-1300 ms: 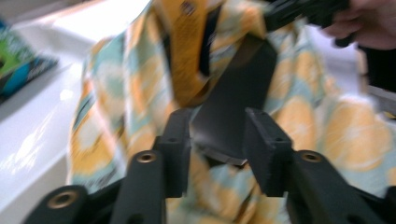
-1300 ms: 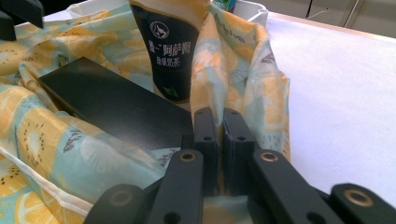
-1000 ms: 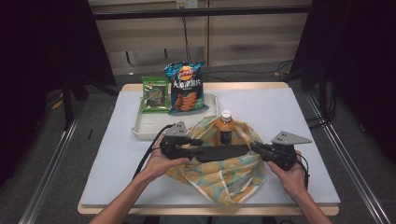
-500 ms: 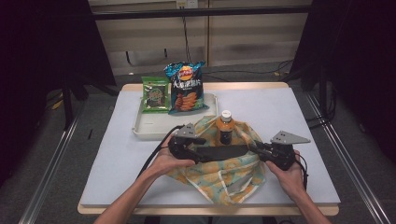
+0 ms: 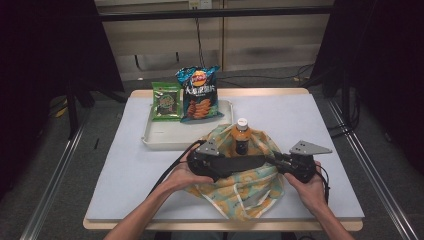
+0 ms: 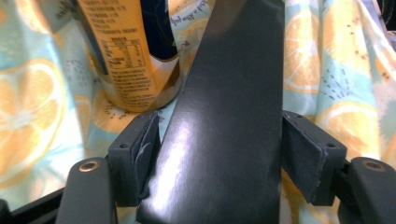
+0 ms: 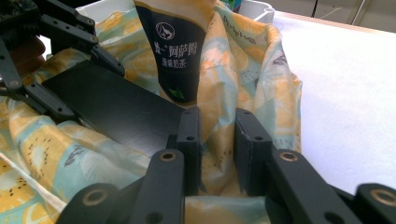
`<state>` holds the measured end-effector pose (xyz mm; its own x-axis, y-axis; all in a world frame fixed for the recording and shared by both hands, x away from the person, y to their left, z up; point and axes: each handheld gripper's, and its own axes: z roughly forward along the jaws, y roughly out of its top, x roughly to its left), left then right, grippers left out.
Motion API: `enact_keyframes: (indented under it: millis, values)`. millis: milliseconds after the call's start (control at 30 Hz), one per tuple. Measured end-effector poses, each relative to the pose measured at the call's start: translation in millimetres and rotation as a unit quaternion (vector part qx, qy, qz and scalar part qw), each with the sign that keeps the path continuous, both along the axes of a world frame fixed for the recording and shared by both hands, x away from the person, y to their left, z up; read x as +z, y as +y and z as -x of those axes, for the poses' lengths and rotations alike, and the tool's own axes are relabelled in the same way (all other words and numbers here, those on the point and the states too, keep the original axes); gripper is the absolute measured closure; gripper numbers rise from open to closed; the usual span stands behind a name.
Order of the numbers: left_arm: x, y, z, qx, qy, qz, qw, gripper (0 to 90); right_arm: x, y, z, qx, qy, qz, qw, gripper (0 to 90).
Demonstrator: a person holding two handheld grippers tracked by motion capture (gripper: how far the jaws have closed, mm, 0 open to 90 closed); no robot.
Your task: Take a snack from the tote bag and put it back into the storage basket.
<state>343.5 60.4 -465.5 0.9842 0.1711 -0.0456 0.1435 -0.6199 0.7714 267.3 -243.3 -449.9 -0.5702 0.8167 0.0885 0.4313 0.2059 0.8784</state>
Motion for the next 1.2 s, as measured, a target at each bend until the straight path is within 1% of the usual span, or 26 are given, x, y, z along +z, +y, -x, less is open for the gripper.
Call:
enact_keyframes:
  millis: [33, 133, 267, 300, 367, 400, 433, 467, 500, 600, 633, 667, 700, 733, 767, 800, 867, 900, 933, 1000, 1033, 1067, 1100, 1167, 1200]
  values:
    - [-0.8, -0.5, 0.5, -0.002, -0.004, -0.002, 1.0000, 33.1, -0.1, 0.4, -0.2, -0.001, 0.000, 0.000, 1.0000, 72.7]
    - [-3.2, 0.3, 0.1, 0.000, 0.001, 0.002, 1.0000, 33.2, -0.2, 1.0, -0.1, 0.001, -0.001, -0.001, 1.0000, 69.7]
    - [-5.6, -1.6, 1.4, -0.005, -0.013, -0.008, 0.9999, 33.5, -0.6, 1.8, -0.2, 0.001, 0.002, -0.001, 1.0000, 64.4]
    - [-4.6, -1.5, 2.2, -0.007, -0.013, -0.015, 0.9998, 34.4, -0.6, 1.7, -0.5, 0.003, 0.001, 0.001, 1.0000, 63.1]
    - [-2.6, -1.6, 3.3, -0.012, -0.012, -0.015, 0.9997, 39.6, -0.4, 2.0, -0.7, 0.000, 0.002, -0.001, 1.0000, 59.7]
    - [-1.7, -1.9, 3.8, -0.013, -0.013, -0.019, 0.9997, 42.0, -0.5, 1.8, -1.1, -0.001, 0.004, 0.000, 1.0000, 58.7]
    - [-0.5, -2.4, 4.5, -0.017, -0.007, -0.021, 0.9996, 42.6, -0.7, 1.9, -1.5, -0.003, 0.005, -0.001, 1.0000, 58.7]
    - [1.0, -2.4, 4.4, -0.021, -0.010, -0.025, 0.9994, 43.1, -1.1, 1.7, -2.4, -0.001, 0.007, -0.001, 1.0000, 58.8]
    - [2.6, -2.4, 4.8, -0.019, -0.010, -0.030, 0.9993, 43.2, -1.5, 1.8, -2.9, -0.001, 0.009, -0.003, 1.0000, 59.4]
    - [7.7, -2.7, 5.8, -0.021, -0.009, -0.026, 0.9994, 43.3, -1.2, 1.0, -2.8, -0.003, 0.010, -0.005, 0.9999, 63.9]
    - [10.1, -2.3, 6.9, -0.020, -0.009, -0.023, 0.9995, 43.4, -0.4, 0.5, -2.2, -0.005, 0.011, -0.007, 0.9999, 67.5]
    - [12.3, -1.5, 7.4, -0.021, -0.010, -0.025, 0.9994, 43.4, 0.5, -0.9, -1.6, -0.006, 0.008, -0.008, 0.9999, 71.4]
    - [14.1, -0.4, 7.9, -0.020, -0.008, -0.020, 0.9996, 43.4, 1.2, -1.6, -1.1, -0.006, 0.006, -0.009, 0.9999, 75.3]
    - [16.2, 1.4, 8.4, -0.019, -0.006, -0.015, 0.9997, 43.4, 1.9, -2.5, -0.6, -0.003, 0.004, -0.012, 0.9999, 77.8]
    - [18.2, 3.0, 8.6, -0.021, -0.008, -0.018, 0.9996, 43.4, 3.0, -3.9, 0.3, -0.002, 0.001, -0.010, 0.9999, 81.3]
    - [19.2, 3.9, 9.3, -0.020, -0.007, -0.016, 0.9996, 43.4, 3.8, -4.4, 1.1, -0.001, -0.002, -0.013, 0.9999, 83.6]
    - [22.9, 7.3, 11.3, -0.019, -0.008, -0.015, 0.9997, 43.4, 5.3, -6.1, 2.7, -0.002, -0.005, -0.014, 0.9999, 86.0]
    - [25.1, 9.4, 12.9, -0.018, -0.011, -0.012, 0.9997, 43.5, 6.3, -7.2, 3.5, -0.001, -0.006, -0.016, 0.9999, 86.8]
    - [26.7, 11.3, 13.4, -0.018, -0.012, -0.013, 0.9997, 43.4, 7.1, -8.4, 4.5, -0.006, -0.007, -0.015, 0.9998, 87.2]
    - [29.7, 16.3, 13.6, -0.019, -0.010, -0.008, 0.9997, 43.5, 7.5, -10.4, 5.1, -0.007, -0.008, -0.018, 0.9998, 87.7]
    - [30.9, 18.8, 13.8, -0.017, -0.012, -0.011, 0.9997, 43.4, 7.7, -11.2, 5.6, -0.010, -0.008, -0.019, 0.9997, 87.9]
    - [30.6, 20.6, 13.8, -0.016, -0.009, -0.002, 0.9998, 43.4, 7.8, -12.0, 6.2, -0.012, -0.009, -0.020, 0.9997, 88.0]
    - [31.8, 23.3, 13.4, -0.015, -0.009, -0.002, 0.9998, 43.5, 8.2, -12.5, 6.9, -0.014, -0.008, -0.021, 0.9997, 88.2]
    - [34.8, 29.1, 12.0, -0.016, -0.004, 0.011, 0.9998, 43.4, 8.7, -14.1, 8.4, -0.014, -0.011, -0.019, 0.9997, 88.7]
    - [36.3, 31.8, 11.8, -0.016, 0.000, 0.021, 0.9996, 43.5, 9.3, -15.1, 9.8, -0.014, -0.010, -0.021, 0.9996, 88.7]
